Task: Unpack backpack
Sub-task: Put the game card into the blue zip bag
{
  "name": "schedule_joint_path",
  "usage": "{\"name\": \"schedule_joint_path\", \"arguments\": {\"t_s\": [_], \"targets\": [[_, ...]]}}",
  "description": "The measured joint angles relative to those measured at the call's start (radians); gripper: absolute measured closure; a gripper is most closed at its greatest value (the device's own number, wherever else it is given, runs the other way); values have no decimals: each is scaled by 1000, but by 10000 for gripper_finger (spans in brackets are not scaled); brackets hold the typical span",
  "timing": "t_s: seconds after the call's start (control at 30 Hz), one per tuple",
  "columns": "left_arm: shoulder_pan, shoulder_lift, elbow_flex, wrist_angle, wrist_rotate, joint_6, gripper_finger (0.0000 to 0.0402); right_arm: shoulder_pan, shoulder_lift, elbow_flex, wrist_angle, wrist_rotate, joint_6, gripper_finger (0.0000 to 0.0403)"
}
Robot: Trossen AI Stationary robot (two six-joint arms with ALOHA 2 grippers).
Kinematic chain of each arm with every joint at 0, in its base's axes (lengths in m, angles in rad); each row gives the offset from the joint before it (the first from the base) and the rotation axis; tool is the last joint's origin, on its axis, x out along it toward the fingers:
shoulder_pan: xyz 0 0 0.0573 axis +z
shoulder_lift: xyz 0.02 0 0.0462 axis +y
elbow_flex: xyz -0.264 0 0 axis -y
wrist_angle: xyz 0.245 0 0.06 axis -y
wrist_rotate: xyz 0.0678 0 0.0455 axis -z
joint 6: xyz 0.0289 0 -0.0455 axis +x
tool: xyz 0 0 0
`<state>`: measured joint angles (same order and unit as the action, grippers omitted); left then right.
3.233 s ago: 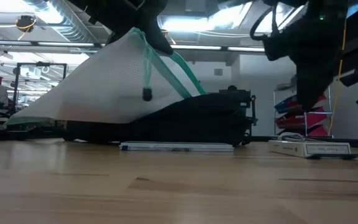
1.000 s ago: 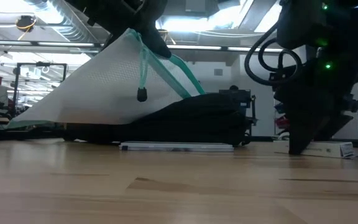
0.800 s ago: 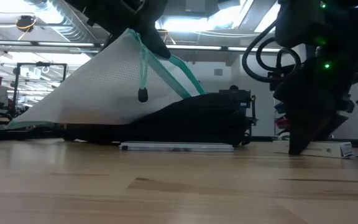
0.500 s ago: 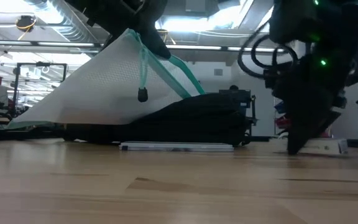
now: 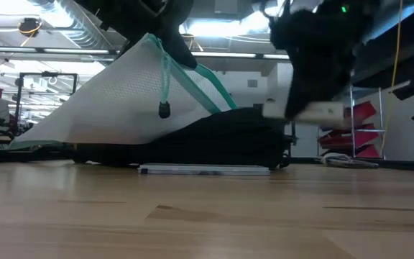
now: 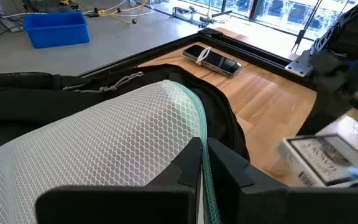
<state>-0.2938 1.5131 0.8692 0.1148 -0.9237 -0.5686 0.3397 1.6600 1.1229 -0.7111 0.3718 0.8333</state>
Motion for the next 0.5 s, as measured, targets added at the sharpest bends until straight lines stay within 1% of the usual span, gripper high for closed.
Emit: {"name": "schedule_joint_path", "arguments": {"t_s": [0.13,0.27,0.43,0.5], "targets": [[0,0,0,0,0,0,396,-2,0,99,-85,50,-131,93],[0,0,0,1,0,-1,396,-22,-1,199,-134,80,-328,103],[0,0,0,1,0,-45,396,-97,-2,275,-117,75,-554,105],[0,0,0,1,0,-44,396,-147,-2,285,-122,25,-621,104]]}}
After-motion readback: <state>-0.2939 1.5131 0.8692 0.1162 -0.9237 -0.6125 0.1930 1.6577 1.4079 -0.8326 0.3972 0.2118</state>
